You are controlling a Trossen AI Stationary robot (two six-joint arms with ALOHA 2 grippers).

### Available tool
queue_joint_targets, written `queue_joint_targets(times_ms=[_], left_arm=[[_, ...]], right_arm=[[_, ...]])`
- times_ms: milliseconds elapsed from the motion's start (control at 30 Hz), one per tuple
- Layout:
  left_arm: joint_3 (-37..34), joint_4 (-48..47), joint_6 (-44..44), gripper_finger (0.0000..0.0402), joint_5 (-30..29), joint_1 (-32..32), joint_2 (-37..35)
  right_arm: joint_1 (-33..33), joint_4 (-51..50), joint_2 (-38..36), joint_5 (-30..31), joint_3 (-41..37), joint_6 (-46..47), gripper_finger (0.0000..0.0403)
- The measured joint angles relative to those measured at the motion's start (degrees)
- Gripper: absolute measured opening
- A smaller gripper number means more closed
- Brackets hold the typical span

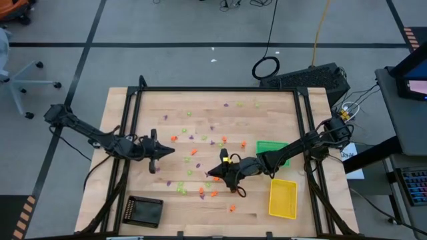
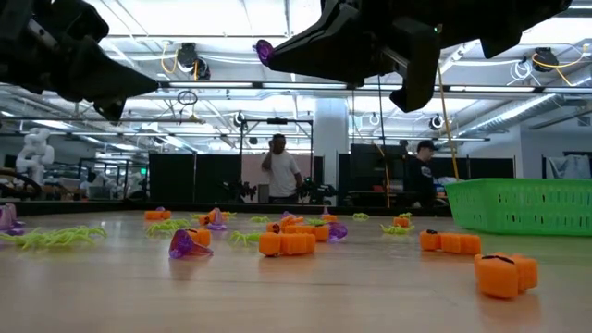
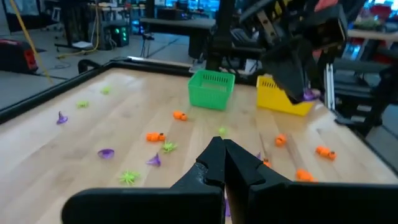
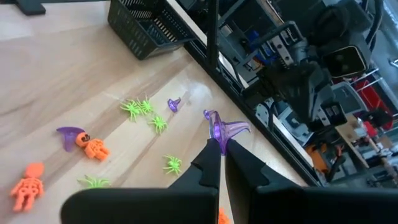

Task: Sort Halloween decoration
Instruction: Put the purple witch hat toy into the black bin

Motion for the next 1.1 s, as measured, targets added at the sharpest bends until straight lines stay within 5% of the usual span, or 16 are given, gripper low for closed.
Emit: queue_joint_targets(times_ms=[400,767,1100], left_arm=[[7.3,2.8,12.9,0.0,0.5,-3.0,11.1],[22.3,2.7,22.0,0.0006,4.2,-5.3,31.7],[31.1,2.7,31.4,0.0157,1.8,-5.3,44.7]], right_arm=[[0.0,0.1,0.0,-2.1,0.0,16.7,0.0],[0.0,0.5,0.0,-4.5,0.0,16.4,0.0],[0.0,0.5,0.0,-4.5,0.0,22.6,0.0]])
